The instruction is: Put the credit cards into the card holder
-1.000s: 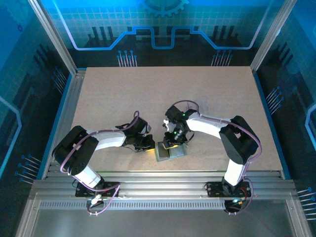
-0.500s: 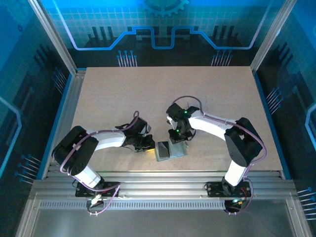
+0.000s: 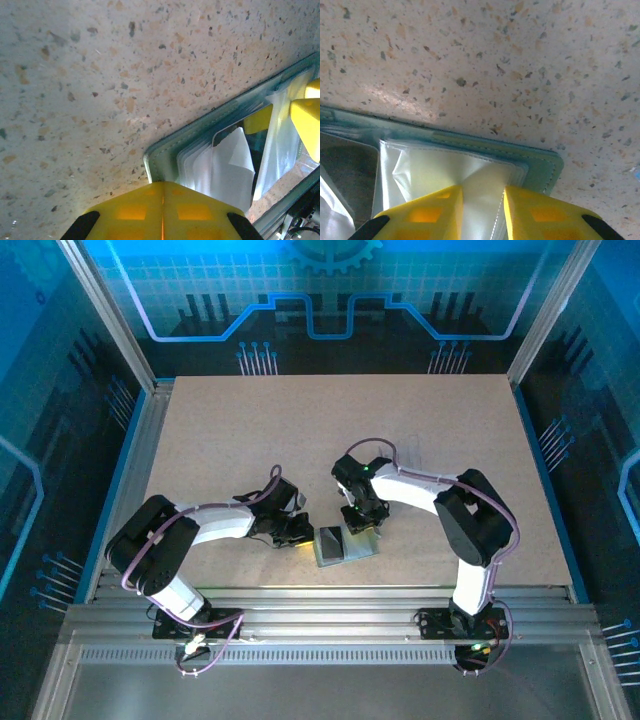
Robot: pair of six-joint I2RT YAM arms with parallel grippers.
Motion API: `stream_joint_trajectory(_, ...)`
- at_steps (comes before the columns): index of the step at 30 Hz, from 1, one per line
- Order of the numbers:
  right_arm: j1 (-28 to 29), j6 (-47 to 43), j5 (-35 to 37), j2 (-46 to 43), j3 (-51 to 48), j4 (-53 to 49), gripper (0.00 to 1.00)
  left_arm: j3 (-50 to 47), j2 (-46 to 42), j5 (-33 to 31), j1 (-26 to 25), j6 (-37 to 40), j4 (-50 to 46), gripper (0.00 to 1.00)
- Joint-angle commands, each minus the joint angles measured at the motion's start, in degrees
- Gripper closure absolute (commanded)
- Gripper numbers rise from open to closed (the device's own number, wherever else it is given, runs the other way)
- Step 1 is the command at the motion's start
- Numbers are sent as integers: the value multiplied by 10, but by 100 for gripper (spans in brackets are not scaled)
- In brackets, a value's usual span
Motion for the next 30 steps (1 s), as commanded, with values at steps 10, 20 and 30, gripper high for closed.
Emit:
stream_joint_trajectory(10, 23, 16, 24, 12, -16, 3, 96, -19, 17, -19, 3, 5, -6, 91)
stream_joint_trajectory(20, 51, 15, 69, -32, 38, -56, 100, -27, 31, -17, 4, 2, 10, 92)
stream_joint_trajectory(30, 63, 17, -20, -50, 60, -45, 96, -29, 33, -13, 3, -1, 18, 91)
